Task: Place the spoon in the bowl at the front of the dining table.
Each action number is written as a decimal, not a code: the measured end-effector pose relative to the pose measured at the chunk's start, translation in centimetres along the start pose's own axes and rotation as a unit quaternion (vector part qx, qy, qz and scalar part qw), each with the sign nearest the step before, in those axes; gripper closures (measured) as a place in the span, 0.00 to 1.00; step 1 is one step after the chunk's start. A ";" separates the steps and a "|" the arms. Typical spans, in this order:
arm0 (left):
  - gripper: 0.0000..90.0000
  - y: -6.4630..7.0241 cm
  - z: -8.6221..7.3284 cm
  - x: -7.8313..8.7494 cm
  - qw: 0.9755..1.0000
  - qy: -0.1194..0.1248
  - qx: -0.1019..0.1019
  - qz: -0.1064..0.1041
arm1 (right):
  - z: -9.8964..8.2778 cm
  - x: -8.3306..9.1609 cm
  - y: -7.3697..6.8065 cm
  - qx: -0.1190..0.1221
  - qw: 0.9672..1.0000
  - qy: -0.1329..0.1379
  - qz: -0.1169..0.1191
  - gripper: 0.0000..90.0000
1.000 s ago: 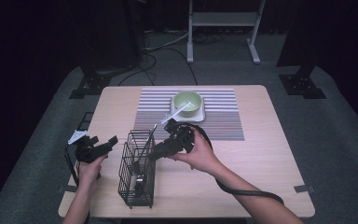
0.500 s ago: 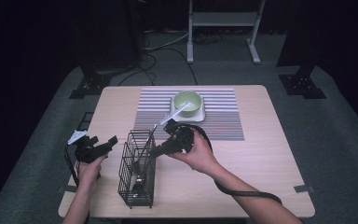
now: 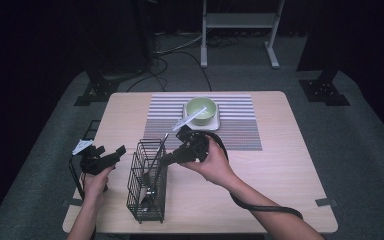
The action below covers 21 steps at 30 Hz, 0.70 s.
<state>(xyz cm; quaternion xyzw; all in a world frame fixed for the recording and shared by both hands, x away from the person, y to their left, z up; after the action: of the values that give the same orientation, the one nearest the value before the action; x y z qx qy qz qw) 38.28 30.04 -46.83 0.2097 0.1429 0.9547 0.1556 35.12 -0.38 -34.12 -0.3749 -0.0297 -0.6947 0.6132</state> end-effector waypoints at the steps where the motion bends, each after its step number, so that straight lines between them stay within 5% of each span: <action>1: 0.00 0.0 0.0 0.0 1.000 0.001 0.000 0.000 | 0.1 0.1 0.0 -0.002 1.000 0.002 0.001 0.98; 21: 0.00 0.1 -0.1 -0.1 1.000 -0.001 0.000 -0.001 | 0.7 2.2 0.2 -0.032 0.999 0.032 0.020 0.98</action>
<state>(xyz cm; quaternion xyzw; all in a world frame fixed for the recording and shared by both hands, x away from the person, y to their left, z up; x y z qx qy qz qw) 38.34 29.90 -46.89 0.2105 0.1427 0.9544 0.1564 35.68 -1.86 -32.47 -0.3723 0.0198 -0.6943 0.6156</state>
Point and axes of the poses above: each handheld gripper's, and its own axes: x roughly backward along the jaws, z roughly out of its top, y roughly to its right, the point moved 3 cm from there along -x, roughly forward along the jaws, and after that the axes turned 2 degrees about y, right-handed, at the moved point
